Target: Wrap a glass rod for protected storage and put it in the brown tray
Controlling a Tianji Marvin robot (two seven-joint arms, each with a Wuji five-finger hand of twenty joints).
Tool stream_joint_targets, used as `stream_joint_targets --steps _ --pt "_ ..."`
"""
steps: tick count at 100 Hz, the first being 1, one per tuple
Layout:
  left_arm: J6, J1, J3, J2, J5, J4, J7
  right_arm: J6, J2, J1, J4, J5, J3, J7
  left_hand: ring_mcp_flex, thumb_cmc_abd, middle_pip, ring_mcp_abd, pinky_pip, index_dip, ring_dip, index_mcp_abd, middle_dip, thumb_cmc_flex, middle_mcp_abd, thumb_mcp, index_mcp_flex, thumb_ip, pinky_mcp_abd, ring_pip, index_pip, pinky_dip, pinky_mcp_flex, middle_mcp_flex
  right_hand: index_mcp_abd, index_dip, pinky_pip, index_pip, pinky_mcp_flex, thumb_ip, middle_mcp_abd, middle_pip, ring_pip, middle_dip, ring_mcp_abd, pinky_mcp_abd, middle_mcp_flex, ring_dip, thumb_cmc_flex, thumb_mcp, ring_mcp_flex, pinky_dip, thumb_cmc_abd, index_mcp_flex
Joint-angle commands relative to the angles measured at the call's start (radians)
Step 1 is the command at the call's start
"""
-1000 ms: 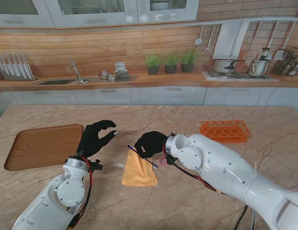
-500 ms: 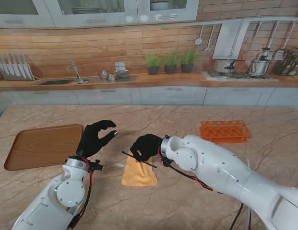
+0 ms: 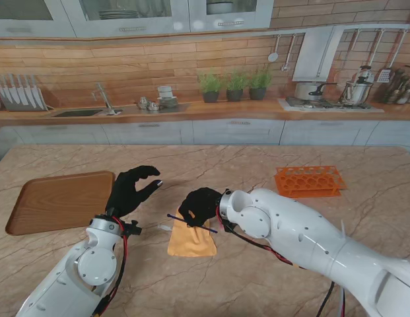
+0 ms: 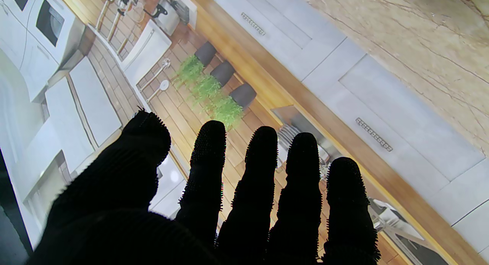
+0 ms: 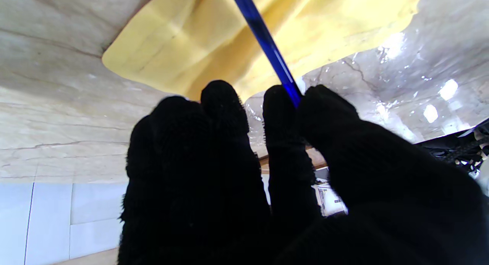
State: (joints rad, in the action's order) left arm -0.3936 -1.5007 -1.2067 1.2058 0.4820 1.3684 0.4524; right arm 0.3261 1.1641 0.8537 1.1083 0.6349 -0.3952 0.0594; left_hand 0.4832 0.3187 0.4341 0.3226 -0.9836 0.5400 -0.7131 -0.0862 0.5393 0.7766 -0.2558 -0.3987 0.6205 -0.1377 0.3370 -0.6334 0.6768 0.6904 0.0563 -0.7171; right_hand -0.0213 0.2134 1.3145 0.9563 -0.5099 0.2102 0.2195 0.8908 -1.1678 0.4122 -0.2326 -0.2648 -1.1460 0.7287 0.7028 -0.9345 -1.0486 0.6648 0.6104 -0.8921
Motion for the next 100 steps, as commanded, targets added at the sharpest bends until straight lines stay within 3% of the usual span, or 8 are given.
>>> stream_joint_targets --steps 1,100 --pt "0.001 -0.009 0.0 0.004 -0.003 0.007 -0.002 -0.01 0.004 0.002 0.006 0.003 0.011 0.006 -0.014 -0.039 -0.001 0.013 -0.026 0.007 0.004 -0.007 0.005 0.016 0.001 0.013 -0.007 0.041 0.007 -0.016 -0.027 -0.008 -0.013 0.007 0.027 0.003 0.107 0.046 -0.017 -0.012 0.05 0.03 -0.029 0.018 -0.012 0.025 -0.038 0.014 0.002 -0.048 -0.035 0.043 0.039 -0.043" --pt "0.002 -0.015 0.003 0.002 -0.019 0.014 -0.025 -0.11 0.038 -0.028 -0.041 0.003 0.097 0.006 -0.004 -0.05 0.003 0.024 -0.024 0.006 0.002 -0.011 0.009 0.01 -0.003 0.028 0.002 0.045 0.014 -0.021 -0.035 -0.009 -0.012 -0.014 0.037 0.011 0.108 0.045 -0.001 -0.018 0.046 0.032 -0.027 0.017 -0.013 0.025 -0.019 0.009 -0.045 -0.063 -0.018 0.036 0.077 -0.03"
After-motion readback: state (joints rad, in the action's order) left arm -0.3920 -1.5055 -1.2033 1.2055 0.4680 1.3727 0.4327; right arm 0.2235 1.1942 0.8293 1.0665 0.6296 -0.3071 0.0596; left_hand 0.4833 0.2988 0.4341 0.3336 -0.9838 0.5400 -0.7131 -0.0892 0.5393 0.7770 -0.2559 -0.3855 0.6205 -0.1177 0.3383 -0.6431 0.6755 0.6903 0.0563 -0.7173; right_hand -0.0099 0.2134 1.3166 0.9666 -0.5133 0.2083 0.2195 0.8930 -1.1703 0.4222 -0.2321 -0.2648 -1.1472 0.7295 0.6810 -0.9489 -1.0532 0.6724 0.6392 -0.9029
